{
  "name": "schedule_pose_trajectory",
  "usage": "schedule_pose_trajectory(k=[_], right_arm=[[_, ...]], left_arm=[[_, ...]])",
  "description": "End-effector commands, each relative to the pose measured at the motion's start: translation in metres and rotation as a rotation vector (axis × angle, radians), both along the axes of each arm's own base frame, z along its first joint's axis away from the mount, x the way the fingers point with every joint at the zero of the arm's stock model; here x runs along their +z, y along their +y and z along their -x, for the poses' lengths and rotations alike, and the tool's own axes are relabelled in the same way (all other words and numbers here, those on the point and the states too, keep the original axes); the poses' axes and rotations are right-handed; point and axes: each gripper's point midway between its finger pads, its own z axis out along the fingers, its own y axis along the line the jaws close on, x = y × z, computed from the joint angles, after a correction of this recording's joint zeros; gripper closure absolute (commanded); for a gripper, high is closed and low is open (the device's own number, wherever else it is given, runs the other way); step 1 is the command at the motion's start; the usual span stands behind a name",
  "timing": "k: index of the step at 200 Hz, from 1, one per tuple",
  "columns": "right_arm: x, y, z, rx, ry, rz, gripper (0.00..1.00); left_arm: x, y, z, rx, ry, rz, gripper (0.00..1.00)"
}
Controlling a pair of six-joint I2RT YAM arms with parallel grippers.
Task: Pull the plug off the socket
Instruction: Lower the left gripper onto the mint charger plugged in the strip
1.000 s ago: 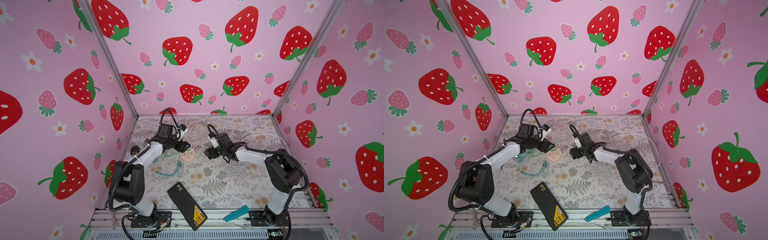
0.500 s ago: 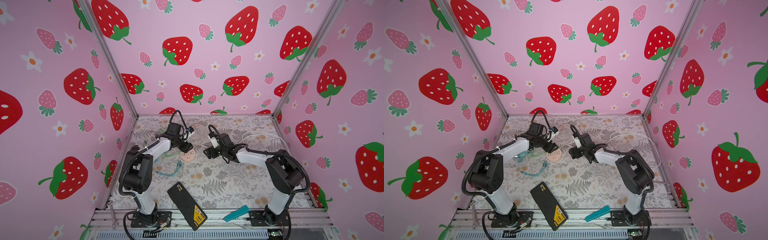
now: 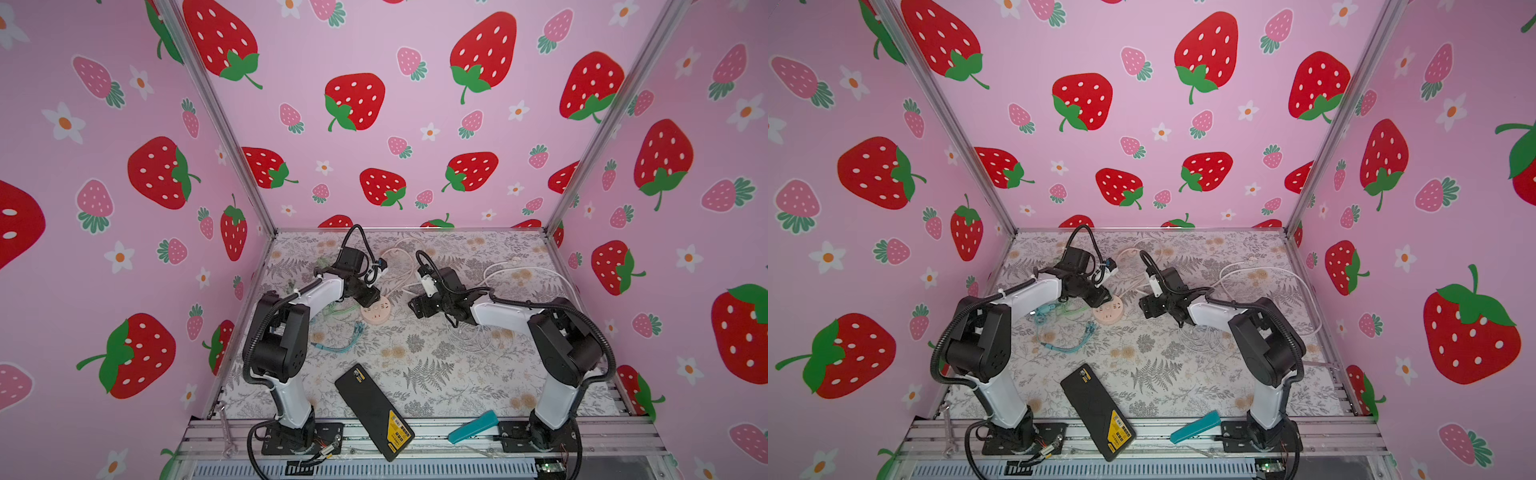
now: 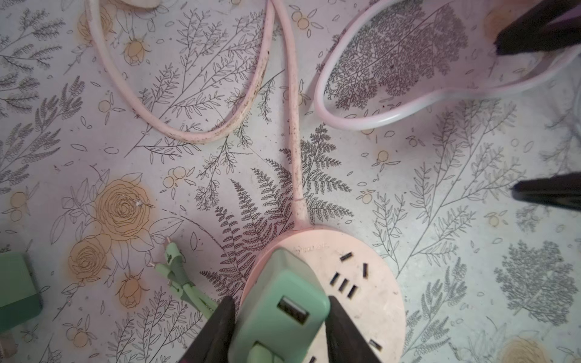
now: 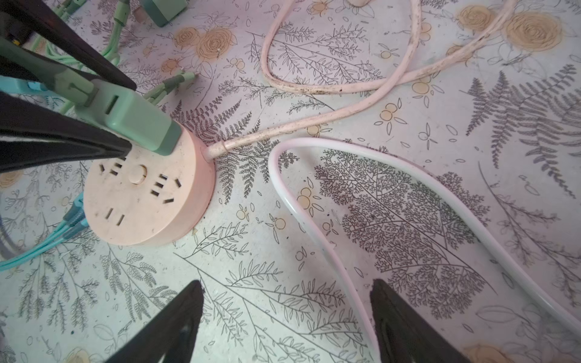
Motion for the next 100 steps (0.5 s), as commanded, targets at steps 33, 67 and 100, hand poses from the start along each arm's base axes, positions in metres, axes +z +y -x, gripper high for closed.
schedule_pose_trajectory(k=[33,67,100], right_arm=[[-0.002,0.0005,-0.0041,-0.019,0.009,0.019,0.16],[-0.0022,-0.0003,-0.0045,-0.025,0.008,0.023,0.16],[-0.0032,-0.0002,-0.0046,-0.026,0.014,0.022,0.17]], left_arm=[[0.0074,-0.0086,-0.0019,-0.032,-0.003,-0.003,0.65],[0.0068,-0.0084,-0.0034,0.005,-0.019,-0.017,0.67],[0.0115,-0.0125,0.001,0.084,-0.044,-0.014,0.67]])
